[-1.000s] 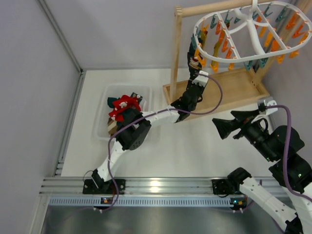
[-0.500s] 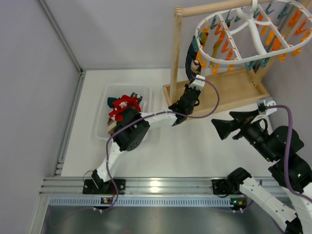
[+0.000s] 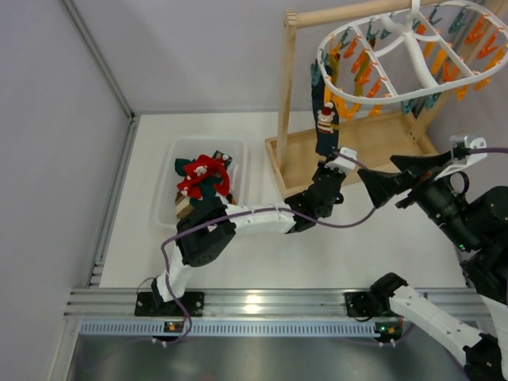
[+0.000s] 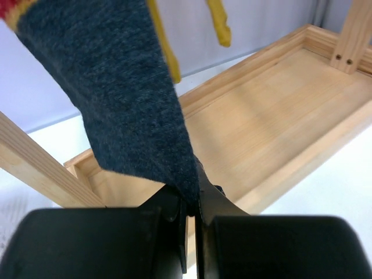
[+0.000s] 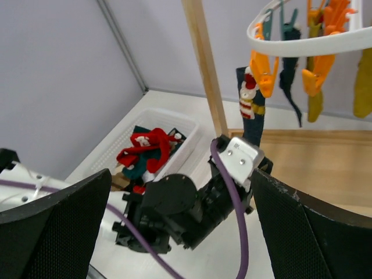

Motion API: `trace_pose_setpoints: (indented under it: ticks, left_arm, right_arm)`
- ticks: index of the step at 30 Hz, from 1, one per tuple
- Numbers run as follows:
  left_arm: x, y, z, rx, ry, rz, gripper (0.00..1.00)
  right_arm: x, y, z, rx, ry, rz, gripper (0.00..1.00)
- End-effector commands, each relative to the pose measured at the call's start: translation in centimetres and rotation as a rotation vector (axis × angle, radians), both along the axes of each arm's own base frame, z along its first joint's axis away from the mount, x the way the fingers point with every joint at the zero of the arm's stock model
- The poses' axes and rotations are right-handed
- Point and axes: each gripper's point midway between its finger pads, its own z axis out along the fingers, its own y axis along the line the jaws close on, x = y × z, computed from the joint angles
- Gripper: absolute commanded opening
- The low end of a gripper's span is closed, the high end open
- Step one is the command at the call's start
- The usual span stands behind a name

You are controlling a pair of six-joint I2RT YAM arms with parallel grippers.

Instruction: Remove the socks clipped to the hanger

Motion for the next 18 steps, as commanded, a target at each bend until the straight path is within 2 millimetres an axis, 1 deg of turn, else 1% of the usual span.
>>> trace_pose_setpoints:
  ticks: [1,2,3,4,5,6,7,8,9,10,11,12,13,14,15,18]
  left_arm:
    - [-2.6,-1.2,4.8,0.001,-0.075,0.027,0.0]
    - [-3.1,-2.0,4.3,0.023,-0.078,0.023,0.0]
    - [-4.1,-2.9,4.2,0.048,-0.088,0.007,0.0]
    - [-4.4,-3.5,5.2,0.041,-0.094,0.01,0.0]
    - [-4.7,-4.4,4.3,0.063,-0.092,0.0,0.0]
    - [-5.4,-5.1,4.1,0.073,-0.093,-0.012,0.0]
    - [-5.5,-5.6,5.1,0.069,-0.104,-0.016,0.0]
    - [-5.9,-6.2,5.1,0.072,-0.109,-0.025,0.0]
    - [-6.4,-7.1,4.3,0.1,-0.113,-0.037,0.0]
    - [-6.5,-7.7,5.3,0.089,-0.123,-0.039,0.0]
    - [-6.6,-8.2,5.3,0.095,-0.128,-0.041,0.0]
    - [-6.8,-9.0,4.3,0.13,-0.132,-0.047,0.0]
    - [-6.9,-9.5,5.6,0.112,-0.145,-0.049,0.0]
    - [-7.2,-10.1,5.8,0.113,-0.153,-0.061,0.0]
    - [-7.3,-10.8,5.9,0.122,-0.166,-0.065,0.0]
    - [-7.7,-12.1,6.0,0.14,-0.192,-0.081,0.0]
  right_arm:
    - [0.8,-2.0,0.7,-0.06,0.022,-0.115,0.99]
    - [1.0,-2.2,0.7,-0.071,0.03,-0.129,0.99]
    - [1.0,-2.7,1.3,-0.069,0.024,-0.152,1.0]
    - [1.5,-2.6,1.2,-0.085,0.036,-0.164,0.99]
    - [1.7,-2.7,1.1,-0.097,0.044,-0.169,1.0]
    - [1.8,-2.8,1.5,-0.1,0.039,-0.179,1.0]
    - [2.4,-2.9,1.1,-0.12,0.055,-0.2,0.99]
    - [2.6,-3.0,1.0,-0.131,0.063,-0.208,0.99]
    - [2.8,-3.0,1.3,-0.139,0.061,-0.214,1.0]
    - [3.4,-2.7,1.1,-0.152,0.075,-0.218,1.0]
    - [3.6,-2.5,1.0,-0.159,0.081,-0.213,1.0]
    - [3.8,-2.3,1.3,-0.162,0.083,-0.211,0.99]
    - [4.4,-1.9,1.0,-0.175,0.098,-0.209,1.0]
    - [4.7,-1.7,0.9,-0.183,0.106,-0.207,0.99]
    - [5.0,-1.7,1.2,-0.19,0.102,-0.212,0.99]
    - [6.8,-0.7,0.4,-0.24,0.144,-0.218,0.99]
